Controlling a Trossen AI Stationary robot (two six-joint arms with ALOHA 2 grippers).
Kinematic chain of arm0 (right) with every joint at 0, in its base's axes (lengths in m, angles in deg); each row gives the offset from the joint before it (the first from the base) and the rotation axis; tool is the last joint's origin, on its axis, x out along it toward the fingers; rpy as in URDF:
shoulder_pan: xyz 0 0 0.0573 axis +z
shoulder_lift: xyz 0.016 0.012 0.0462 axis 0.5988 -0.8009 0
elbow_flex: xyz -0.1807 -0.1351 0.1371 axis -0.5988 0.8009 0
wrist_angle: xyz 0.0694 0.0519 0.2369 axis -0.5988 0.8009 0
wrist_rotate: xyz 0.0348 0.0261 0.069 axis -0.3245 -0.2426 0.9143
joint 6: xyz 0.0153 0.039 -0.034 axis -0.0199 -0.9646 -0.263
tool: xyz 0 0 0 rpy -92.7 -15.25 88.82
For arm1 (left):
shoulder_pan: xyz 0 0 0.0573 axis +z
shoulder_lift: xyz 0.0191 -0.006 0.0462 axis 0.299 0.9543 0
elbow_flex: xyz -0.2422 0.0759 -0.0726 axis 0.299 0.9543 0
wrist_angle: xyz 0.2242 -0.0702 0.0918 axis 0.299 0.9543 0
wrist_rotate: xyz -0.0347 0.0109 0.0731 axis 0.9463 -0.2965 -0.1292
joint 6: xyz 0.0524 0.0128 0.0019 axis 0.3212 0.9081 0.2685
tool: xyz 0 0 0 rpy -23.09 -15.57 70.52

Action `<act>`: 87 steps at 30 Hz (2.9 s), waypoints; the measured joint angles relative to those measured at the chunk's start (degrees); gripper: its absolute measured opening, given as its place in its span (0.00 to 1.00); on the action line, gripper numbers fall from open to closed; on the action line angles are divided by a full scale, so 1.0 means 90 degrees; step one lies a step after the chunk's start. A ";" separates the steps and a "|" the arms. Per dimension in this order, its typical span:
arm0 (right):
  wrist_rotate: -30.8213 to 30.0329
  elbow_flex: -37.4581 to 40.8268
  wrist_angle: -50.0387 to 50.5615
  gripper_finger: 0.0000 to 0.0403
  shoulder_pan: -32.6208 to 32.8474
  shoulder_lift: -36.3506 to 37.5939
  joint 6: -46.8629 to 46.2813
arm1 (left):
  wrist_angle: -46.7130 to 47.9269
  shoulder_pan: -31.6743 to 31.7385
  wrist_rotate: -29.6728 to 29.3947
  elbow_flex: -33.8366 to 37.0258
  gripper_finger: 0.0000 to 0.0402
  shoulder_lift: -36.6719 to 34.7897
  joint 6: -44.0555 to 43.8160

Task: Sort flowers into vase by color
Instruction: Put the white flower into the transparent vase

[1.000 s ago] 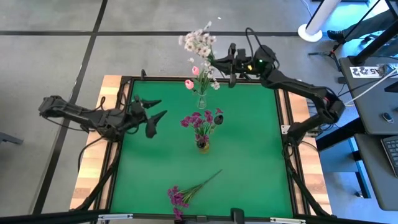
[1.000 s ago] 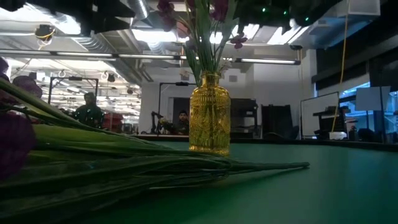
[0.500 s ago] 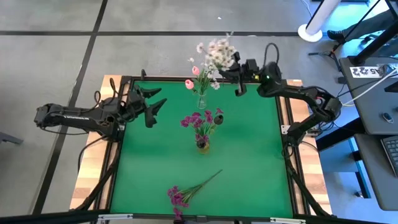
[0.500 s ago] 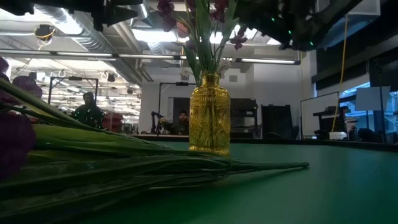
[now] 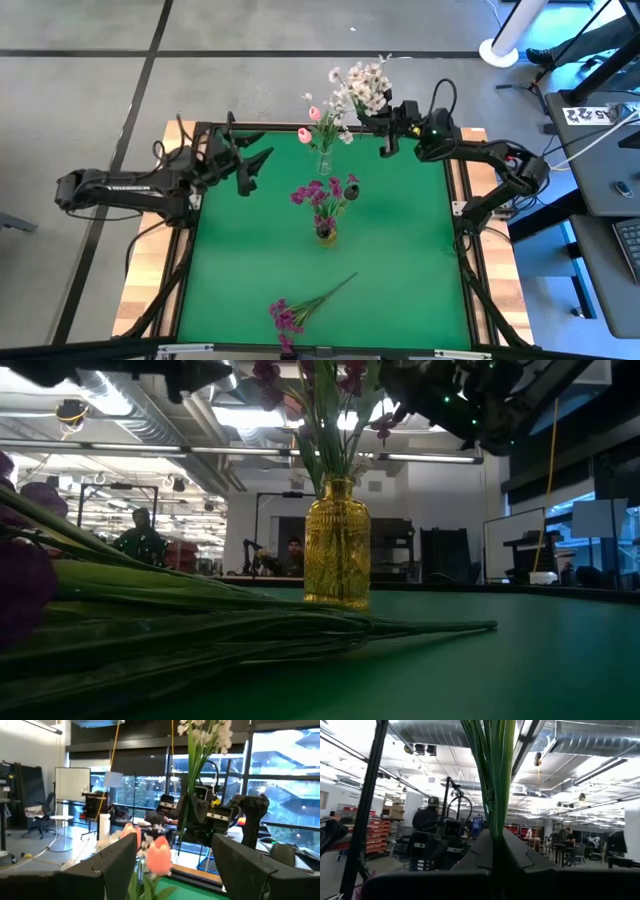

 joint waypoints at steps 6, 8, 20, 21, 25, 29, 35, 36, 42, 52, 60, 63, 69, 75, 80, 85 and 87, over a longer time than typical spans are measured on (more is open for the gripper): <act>0.0203 -0.0139 0.0124 0.03 0.0000 0.0000 -0.0144 | 0.0836 0.0467 0.0771 -0.1295 0.63 0.1052 -0.0069; 0.0205 -0.0150 0.0133 0.03 0.0011 0.0000 -0.0151 | 0.1246 0.0640 0.0939 -0.1864 0.63 0.1537 0.0019; 0.0212 -0.0150 0.0194 0.03 0.0126 0.0000 -0.0156 | 0.2197 0.1314 0.2442 -0.4394 0.63 0.3425 -0.0130; 0.0212 -0.0150 0.0197 0.03 0.0126 0.0000 -0.0156 | 0.2236 0.1309 0.2478 -0.4525 0.63 0.3553 -0.0128; 0.0211 -0.0150 0.0160 0.03 0.0126 0.0000 -0.0164 | 0.2346 0.1299 0.2714 -0.5029 0.63 0.4127 -0.0128; 0.0242 -0.0150 0.0229 0.03 0.0126 0.0000 -0.0168 | 0.2450 0.1293 0.2857 -0.5562 0.63 0.4716 -0.0125; 0.0266 -0.0155 0.0347 0.03 0.0126 0.0000 -0.0168 | 0.2421 0.1279 0.2876 -0.6169 0.63 0.5251 0.0037; 0.0268 -0.0155 0.0379 0.03 0.0126 0.0000 -0.0168 | 0.2422 0.1264 0.2876 -0.6241 0.63 0.5310 0.0044; 0.0275 -0.0155 0.0457 0.03 0.0126 0.0000 -0.0168 | 0.2416 0.1246 0.2879 -0.6510 0.63 0.5507 0.0052; 0.0353 -0.0155 0.0542 0.03 0.0126 0.0000 -0.0170 | 0.2292 0.1226 0.2840 -0.6521 0.43 0.5517 0.0215; 0.0365 -0.0155 0.0673 0.08 0.0126 0.0000 -0.0170 | 0.2263 0.1113 0.2824 -0.6521 0.09 0.5517 0.0221; 0.0368 -0.0155 0.0668 0.12 0.0126 0.0000 -0.0169 | 0.2264 0.1111 0.2803 -0.6520 0.03 0.5517 0.0228; 0.0371 -0.0155 0.0665 0.13 0.0126 0.0000 -0.0170 | 0.2275 0.1111 0.2788 -0.6518 0.01 0.5498 0.0229; 0.0387 -0.0155 0.0566 0.20 0.0119 0.0110 -0.0168 | 0.2410 0.1106 0.2710 -0.6518 0.01 0.5211 0.0262; 0.0385 -0.0155 0.0591 0.38 0.0119 0.0356 -0.0167 | 0.2759 0.1057 0.2511 -0.6521 0.00 0.4939 0.0447; 0.0445 -0.0155 0.0811 0.57 0.0118 0.0625 -0.0158 | 0.3136 0.0923 0.2005 -0.6518 0.00 0.4501 0.0907; 0.0576 -0.0155 0.0875 0.62 0.0091 0.0713 -0.0120 | 0.3242 0.0872 0.1779 -0.6518 0.00 0.4241 0.1132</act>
